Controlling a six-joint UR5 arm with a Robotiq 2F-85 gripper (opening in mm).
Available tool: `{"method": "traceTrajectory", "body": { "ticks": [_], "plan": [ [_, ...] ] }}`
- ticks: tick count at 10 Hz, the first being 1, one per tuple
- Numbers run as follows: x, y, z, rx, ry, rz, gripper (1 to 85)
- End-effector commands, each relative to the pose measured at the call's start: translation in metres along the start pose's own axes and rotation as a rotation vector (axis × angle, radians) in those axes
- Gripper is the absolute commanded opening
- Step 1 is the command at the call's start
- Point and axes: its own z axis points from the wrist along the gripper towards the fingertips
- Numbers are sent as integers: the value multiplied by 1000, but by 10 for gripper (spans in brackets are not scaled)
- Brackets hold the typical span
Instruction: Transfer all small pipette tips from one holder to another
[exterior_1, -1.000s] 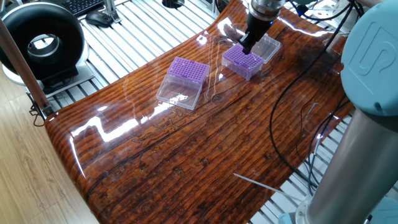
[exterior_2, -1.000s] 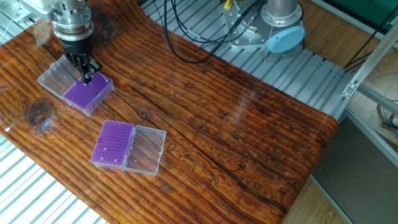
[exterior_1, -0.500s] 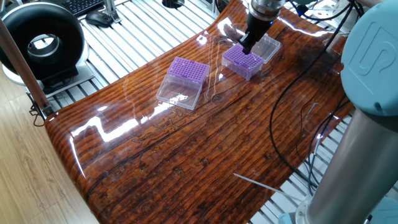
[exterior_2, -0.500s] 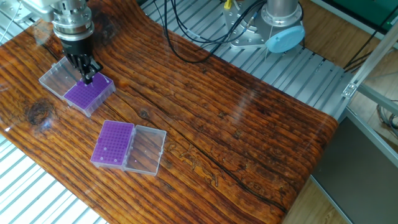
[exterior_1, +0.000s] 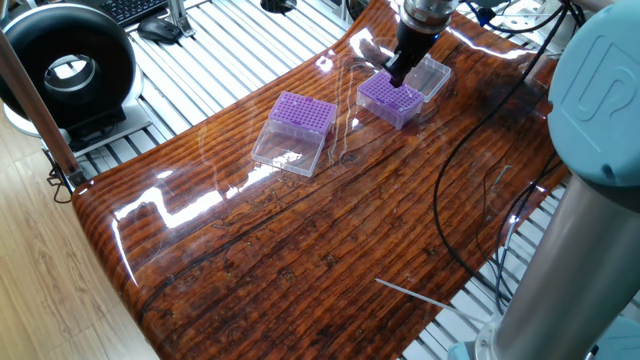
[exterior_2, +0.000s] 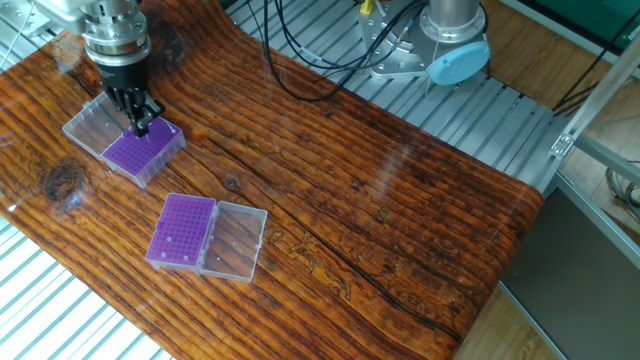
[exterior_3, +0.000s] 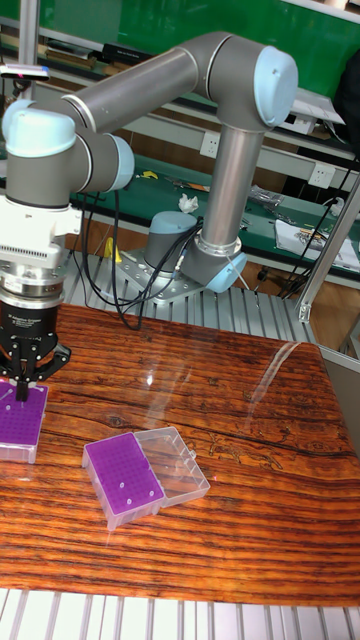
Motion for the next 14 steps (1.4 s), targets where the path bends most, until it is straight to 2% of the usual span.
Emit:
{"method": "traceTrajectory", "body": {
  "ticks": [1,14],
  "plan": [
    [-3,-1,0,-14,-15,1,10],
    [-7,-2,3,-42,-47,-10,10]
  ]
}}
